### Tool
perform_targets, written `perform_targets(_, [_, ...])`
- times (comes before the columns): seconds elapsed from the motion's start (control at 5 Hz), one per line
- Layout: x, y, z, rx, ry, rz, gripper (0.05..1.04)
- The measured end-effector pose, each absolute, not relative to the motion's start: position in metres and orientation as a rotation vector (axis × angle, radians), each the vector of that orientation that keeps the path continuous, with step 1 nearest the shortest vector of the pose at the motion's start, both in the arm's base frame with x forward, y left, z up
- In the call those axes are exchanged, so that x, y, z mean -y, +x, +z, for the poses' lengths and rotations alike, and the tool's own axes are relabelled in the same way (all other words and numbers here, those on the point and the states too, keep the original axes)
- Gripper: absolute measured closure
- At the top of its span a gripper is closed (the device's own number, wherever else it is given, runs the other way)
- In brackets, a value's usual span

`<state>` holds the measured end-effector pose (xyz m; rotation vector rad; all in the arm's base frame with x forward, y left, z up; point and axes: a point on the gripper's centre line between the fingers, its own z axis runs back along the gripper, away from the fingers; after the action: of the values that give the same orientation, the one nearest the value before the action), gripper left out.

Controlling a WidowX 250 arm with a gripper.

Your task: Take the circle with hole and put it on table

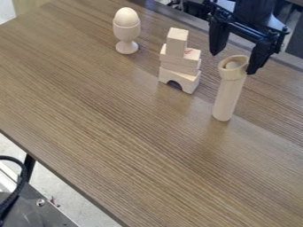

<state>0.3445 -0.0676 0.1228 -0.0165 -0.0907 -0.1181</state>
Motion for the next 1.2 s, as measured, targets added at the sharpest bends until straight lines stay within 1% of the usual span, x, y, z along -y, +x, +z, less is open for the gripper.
perform_targets(0.2, [0.0666,0.3424,0.1108,0.053,-0.011,-0.117,0.085])
perform_targets(0.4, [0.0678,0.3413,0.106,0.038,-0.018,-0.115,0.085])
perform_targets(0.6, [0.0685,0.3413,0.1049,0.04,-0.023,-0.116,0.126])
perform_targets(0.8, [0.0684,0.3412,0.1031,0.054,-0.024,-0.127,0.31])
perform_targets(1.2, [0.0667,0.3416,0.104,0.062,-0.013,-0.131,0.312])
